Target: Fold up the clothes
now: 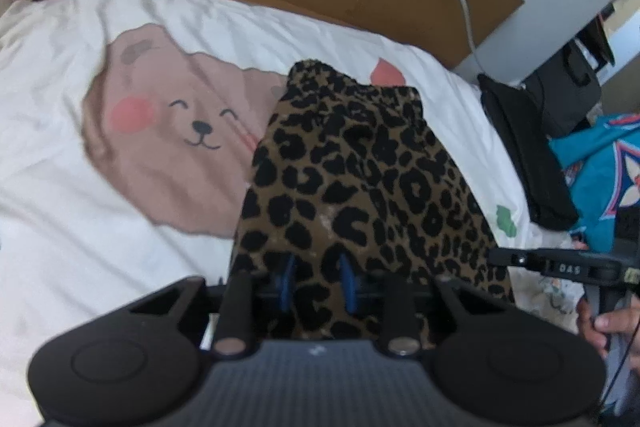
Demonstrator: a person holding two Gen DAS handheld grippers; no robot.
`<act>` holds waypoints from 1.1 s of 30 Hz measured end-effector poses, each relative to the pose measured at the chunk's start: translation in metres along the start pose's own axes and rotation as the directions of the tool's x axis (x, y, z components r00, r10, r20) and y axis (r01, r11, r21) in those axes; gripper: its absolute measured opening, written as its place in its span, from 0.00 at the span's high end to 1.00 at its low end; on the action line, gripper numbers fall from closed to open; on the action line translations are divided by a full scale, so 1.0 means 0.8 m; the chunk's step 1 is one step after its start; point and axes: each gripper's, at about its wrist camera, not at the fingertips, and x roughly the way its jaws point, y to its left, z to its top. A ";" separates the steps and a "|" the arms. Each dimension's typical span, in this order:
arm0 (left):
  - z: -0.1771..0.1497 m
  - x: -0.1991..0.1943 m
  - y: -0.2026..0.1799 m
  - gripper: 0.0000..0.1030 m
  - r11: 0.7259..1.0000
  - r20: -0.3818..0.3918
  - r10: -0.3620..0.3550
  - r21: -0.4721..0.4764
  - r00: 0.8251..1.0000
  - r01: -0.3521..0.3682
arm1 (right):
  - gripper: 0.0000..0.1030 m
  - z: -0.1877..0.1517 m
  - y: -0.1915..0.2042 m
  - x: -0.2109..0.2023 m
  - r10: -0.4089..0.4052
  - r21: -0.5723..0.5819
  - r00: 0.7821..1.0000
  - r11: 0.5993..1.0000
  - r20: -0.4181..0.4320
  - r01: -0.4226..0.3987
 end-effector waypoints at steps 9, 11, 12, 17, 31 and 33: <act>0.013 0.025 -0.002 0.86 0.999 -0.018 0.029 0.016 0.999 -0.028 | 0.97 0.008 0.003 -0.004 0.041 0.006 0.999 0.999 0.015 -0.041; 0.020 0.020 -0.007 0.86 1.000 0.001 0.010 0.027 1.000 -0.010 | 0.93 0.015 0.008 -0.004 0.052 -0.003 0.998 0.999 0.026 -0.052; 0.023 0.021 -0.009 0.86 0.999 0.004 0.011 0.032 1.000 -0.011 | 0.85 0.018 0.010 0.000 0.041 -0.007 0.999 0.999 0.023 -0.041; 0.042 0.032 -0.020 0.88 0.999 0.013 0.021 0.048 1.000 -0.022 | 0.77 0.032 0.015 0.022 0.034 -0.004 0.999 0.999 0.000 -0.034; 0.082 0.089 -0.076 0.91 0.991 0.010 -0.034 0.126 0.999 0.032 | 1.00 0.038 -0.013 0.026 0.032 0.088 0.999 0.996 0.021 -0.033; 0.080 0.111 -0.076 0.92 0.992 -0.027 -0.014 0.124 1.000 0.017 | 1.00 0.037 -0.012 0.025 0.015 0.096 1.000 0.995 0.027 -0.017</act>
